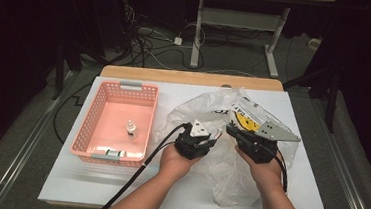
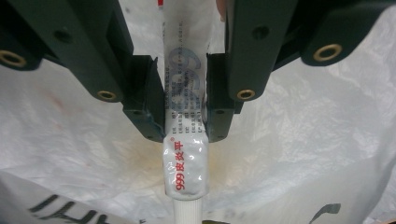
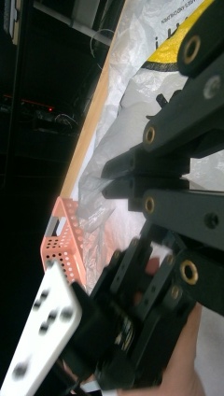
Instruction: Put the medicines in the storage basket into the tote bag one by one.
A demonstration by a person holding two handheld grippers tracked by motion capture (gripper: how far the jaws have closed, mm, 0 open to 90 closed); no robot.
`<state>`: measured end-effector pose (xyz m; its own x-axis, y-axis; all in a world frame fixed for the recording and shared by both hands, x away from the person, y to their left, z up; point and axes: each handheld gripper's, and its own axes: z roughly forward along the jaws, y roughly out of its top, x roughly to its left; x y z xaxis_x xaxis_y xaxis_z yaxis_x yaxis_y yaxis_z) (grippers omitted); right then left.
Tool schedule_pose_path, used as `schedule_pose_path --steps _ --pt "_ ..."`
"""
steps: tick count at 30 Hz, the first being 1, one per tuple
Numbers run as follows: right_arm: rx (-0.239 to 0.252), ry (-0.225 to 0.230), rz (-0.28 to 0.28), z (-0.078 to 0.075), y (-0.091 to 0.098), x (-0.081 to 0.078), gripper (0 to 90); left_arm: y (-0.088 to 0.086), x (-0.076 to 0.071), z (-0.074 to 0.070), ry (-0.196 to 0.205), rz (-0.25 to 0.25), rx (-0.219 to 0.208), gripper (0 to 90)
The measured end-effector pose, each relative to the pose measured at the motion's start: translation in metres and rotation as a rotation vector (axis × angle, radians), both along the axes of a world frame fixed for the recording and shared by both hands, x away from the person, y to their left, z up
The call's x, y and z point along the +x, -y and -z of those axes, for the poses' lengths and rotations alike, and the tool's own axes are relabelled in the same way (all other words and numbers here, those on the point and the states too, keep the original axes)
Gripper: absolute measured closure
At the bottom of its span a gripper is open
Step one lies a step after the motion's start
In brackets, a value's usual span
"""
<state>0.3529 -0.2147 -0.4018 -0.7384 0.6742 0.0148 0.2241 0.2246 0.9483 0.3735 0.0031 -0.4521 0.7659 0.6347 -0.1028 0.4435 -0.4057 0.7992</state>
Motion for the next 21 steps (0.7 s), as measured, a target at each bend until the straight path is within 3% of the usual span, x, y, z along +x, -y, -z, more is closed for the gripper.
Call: schedule_pose_path --steps 3,6,14,21 --pt "0.002 0.001 0.004 0.000 0.001 0.001 90.0 0.008 0.008 0.005 -0.007 -0.008 0.008 67.9" --pt "0.007 0.005 0.007 -0.001 0.002 0.002 90.0 0.016 0.012 0.010 -0.006 -0.012 -0.011 67.9" --pt "0.020 0.010 0.008 -0.004 0.006 0.002 90.0 0.030 0.022 0.022 0.018 -0.022 0.026 67.8" --pt "0.021 0.003 0.005 -0.004 0.008 0.002 90.0 0.033 0.032 0.036 -0.024 -0.037 0.035 66.8"
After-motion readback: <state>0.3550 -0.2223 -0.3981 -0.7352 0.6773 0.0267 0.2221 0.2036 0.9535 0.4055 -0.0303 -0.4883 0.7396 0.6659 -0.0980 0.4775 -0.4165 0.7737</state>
